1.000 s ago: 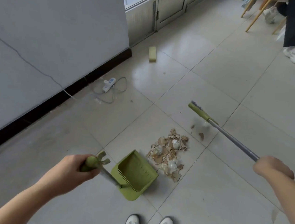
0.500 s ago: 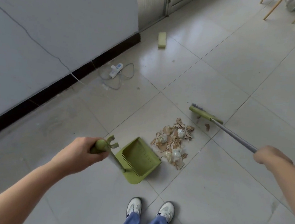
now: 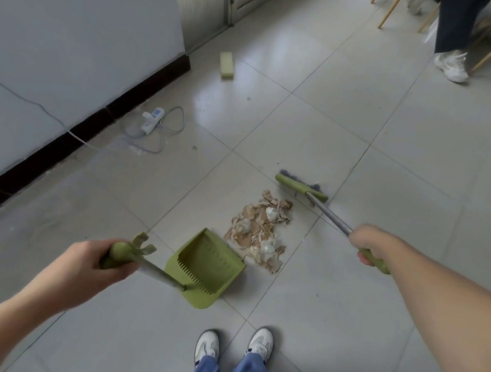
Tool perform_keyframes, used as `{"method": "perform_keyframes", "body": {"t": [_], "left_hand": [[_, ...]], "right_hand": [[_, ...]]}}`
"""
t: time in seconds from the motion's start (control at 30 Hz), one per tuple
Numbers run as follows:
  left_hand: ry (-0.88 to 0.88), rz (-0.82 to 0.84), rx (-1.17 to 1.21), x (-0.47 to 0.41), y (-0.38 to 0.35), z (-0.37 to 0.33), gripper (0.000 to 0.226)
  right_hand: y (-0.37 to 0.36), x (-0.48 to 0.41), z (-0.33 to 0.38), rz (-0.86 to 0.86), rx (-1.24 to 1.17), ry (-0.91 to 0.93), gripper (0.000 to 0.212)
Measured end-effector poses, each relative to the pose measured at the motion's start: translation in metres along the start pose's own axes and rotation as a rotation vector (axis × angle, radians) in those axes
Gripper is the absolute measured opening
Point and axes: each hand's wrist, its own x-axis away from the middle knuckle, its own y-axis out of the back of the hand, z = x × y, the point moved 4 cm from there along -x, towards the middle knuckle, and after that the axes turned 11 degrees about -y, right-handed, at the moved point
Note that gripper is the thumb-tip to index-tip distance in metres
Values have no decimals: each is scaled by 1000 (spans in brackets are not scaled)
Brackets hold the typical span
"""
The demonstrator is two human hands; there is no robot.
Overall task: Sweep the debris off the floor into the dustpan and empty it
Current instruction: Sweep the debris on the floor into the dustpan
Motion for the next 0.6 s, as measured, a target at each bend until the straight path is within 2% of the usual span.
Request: {"method": "perform_keyframes", "body": {"t": [0.17,0.43,0.6], "left_hand": [[-8,-1,19,2,-1,-6,3],[-40,11,-3,7,0,-10,4],[-55,24,-23,10,0,-12,21]], "right_hand": [[-9,13,-7,79,26,-13,16],[-15,21,-21,72,8,-27,12],[-22,34,-41,78,74,-28,13]]}}
